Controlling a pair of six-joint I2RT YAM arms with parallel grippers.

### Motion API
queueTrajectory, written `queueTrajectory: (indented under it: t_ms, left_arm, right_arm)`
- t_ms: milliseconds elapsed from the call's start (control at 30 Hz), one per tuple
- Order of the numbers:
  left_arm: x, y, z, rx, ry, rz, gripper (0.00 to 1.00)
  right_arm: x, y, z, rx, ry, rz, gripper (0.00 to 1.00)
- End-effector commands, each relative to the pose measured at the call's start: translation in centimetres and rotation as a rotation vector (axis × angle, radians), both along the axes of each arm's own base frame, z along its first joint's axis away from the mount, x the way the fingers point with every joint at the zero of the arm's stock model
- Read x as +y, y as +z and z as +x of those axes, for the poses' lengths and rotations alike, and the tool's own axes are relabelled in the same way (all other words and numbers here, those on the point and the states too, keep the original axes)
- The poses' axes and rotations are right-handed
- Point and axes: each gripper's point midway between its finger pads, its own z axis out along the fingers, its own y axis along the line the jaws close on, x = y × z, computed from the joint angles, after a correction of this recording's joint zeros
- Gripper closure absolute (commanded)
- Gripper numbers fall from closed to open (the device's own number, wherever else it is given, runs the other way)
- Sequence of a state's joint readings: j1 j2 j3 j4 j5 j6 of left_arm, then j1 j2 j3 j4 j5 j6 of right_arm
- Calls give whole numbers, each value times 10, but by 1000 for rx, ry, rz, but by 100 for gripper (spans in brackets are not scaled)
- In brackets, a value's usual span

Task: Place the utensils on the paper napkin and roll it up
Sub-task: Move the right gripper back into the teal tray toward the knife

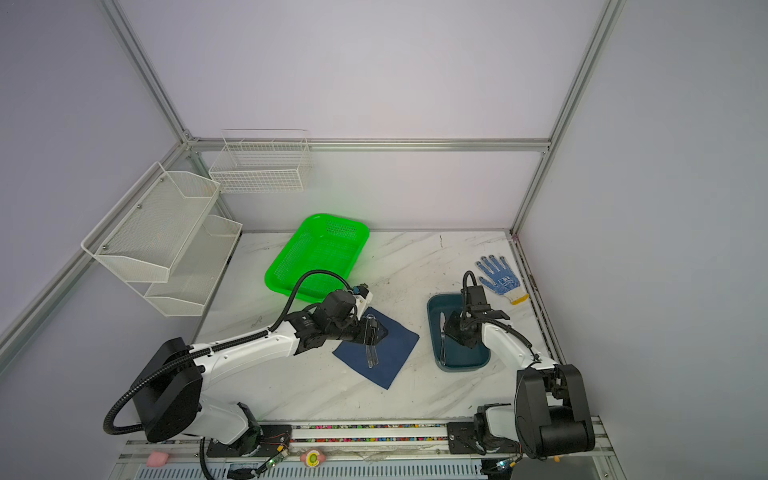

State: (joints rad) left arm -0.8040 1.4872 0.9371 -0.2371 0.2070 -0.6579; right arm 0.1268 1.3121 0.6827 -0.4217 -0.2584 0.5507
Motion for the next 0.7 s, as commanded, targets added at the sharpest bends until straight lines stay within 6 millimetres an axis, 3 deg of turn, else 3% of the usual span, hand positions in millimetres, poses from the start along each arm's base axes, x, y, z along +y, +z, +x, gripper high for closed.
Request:
queueTrajectory:
  t_ms: [0, 167, 267, 667]
  left_arm:
    - [-23, 44, 15, -81, -31, -92, 23]
    - [-20, 43, 14, -80, -23, -89, 23]
    - [-16, 42, 13, -81, -15, -82, 23]
    - [-12, 37, 13, -73, -2, -61, 23]
  right_arm:
    - [7, -4, 7, -17, 43, 29, 77]
    - [10, -13, 8, -33, 64, 45, 76]
    - [10, -28, 3, 12, 66, 37, 76]
    - [10, -44, 1, 54, 71, 39, 75]
